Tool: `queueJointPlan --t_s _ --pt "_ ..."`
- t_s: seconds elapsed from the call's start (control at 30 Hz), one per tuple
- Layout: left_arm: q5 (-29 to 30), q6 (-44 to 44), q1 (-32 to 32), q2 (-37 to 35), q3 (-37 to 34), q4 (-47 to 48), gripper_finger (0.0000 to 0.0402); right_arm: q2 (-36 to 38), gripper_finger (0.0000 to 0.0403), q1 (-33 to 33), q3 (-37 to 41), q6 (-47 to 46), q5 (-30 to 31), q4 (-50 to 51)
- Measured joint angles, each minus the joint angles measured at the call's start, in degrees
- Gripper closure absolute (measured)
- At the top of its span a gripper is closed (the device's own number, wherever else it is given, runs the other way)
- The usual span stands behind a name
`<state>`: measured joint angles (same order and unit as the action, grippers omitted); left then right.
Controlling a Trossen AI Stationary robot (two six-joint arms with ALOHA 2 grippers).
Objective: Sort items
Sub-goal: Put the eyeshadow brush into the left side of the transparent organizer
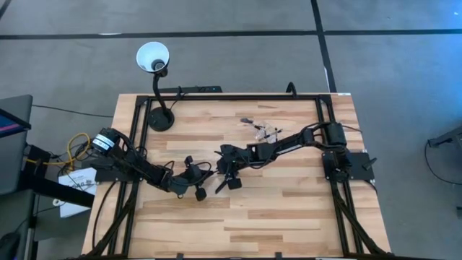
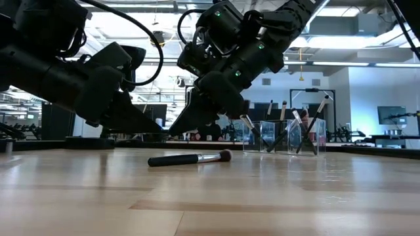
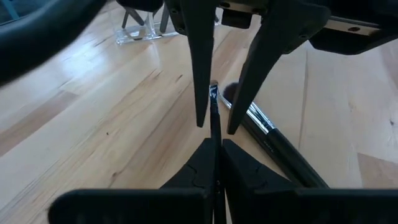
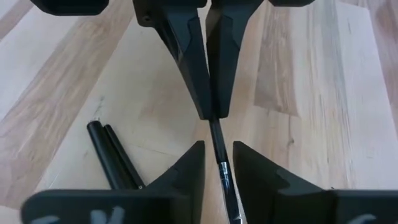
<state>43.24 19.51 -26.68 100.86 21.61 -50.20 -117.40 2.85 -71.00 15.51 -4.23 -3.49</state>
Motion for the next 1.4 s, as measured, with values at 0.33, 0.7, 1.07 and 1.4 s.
queueJointPlan --t_s 0.33,0.7,1.07,1.4 --pt "-0.8 -0.2 -0.1 0.0 0.0 -0.2 0.0385 0.0 0.0394 0.0 0.0 1.1 -0.3 0.1" --pt "0.2 0.2 0.0 0.0 0.1 -0.9 0.0339 0.1 0.0398 0.0 0.0 0.8 2.0 1.8" --pt "1.7 0.2 0.0 0.0 0.2 -1.8 0.0301 0.1 0.0395 2.9 -10.7 1.2 24.4 30.4" --pt "-0.2 0.6 0.0 0.0 0.2 -1.8 0.0300 0.2 0.0390 7.3 -27.9 -3.0 53.8 74.4"
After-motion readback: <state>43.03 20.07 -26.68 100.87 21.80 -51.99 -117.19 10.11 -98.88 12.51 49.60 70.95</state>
